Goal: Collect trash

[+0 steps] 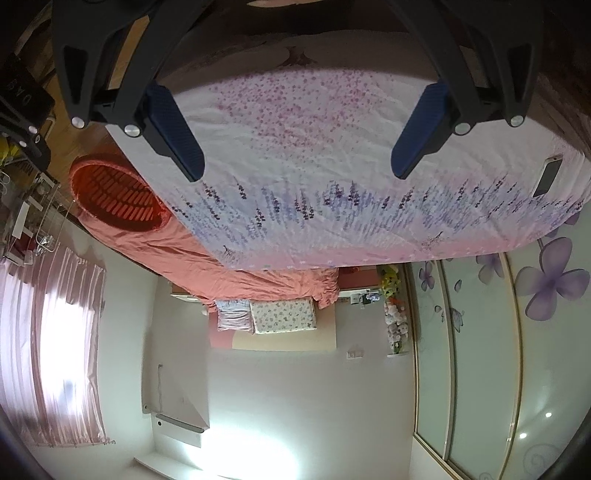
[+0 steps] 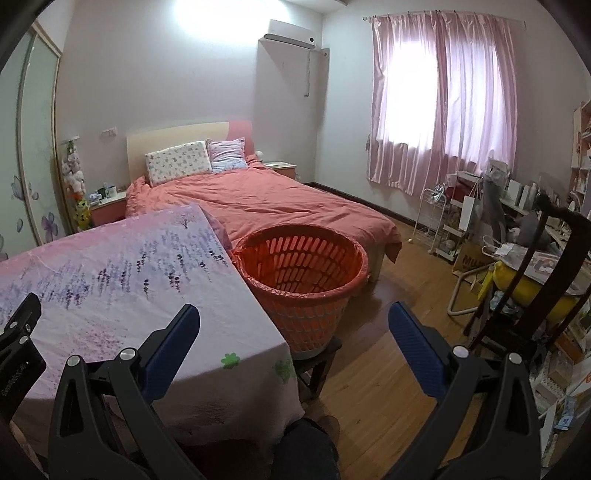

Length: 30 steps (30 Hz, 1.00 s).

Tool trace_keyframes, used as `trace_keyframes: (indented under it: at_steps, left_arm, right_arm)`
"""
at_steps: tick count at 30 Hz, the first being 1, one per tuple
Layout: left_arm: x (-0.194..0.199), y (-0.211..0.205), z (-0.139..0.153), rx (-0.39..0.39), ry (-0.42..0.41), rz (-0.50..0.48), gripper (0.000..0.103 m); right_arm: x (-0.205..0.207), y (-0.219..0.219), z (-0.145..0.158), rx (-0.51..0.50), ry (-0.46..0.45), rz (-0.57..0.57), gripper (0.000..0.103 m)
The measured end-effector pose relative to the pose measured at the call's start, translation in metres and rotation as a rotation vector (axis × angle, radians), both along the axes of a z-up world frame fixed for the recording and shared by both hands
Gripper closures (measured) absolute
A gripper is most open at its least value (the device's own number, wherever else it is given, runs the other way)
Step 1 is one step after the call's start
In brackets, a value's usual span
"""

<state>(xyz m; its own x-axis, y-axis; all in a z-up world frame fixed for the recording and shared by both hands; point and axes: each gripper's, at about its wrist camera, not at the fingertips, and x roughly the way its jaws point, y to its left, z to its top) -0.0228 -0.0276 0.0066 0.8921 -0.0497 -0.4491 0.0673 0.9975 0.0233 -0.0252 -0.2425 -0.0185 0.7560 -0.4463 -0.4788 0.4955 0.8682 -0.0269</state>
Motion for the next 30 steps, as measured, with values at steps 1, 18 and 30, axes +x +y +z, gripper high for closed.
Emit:
trace_keyframes:
  at_steps: [1, 18, 30]
  left_arm:
    - [-0.0001, -0.0005, 0.0008, -0.001, -0.001, -0.001, 0.004]
    - [-0.0008, -0.0063, 0.0056, -0.004, 0.017, -0.004, 0.004]
    - [-0.0020, -0.0096, 0.0077, -0.012, 0.021, -0.013, 0.004]
  right_arm:
    - [0.0003, -0.0005, -0.0001, 0.006, 0.000, 0.004, 0.002]
    - [0.0020, -0.0027, 0.0005, 0.043, 0.013, 0.019, 0.002]
    - [0.0021, -0.0014, 0.0009, 0.039, 0.014, 0.022, 0.002]
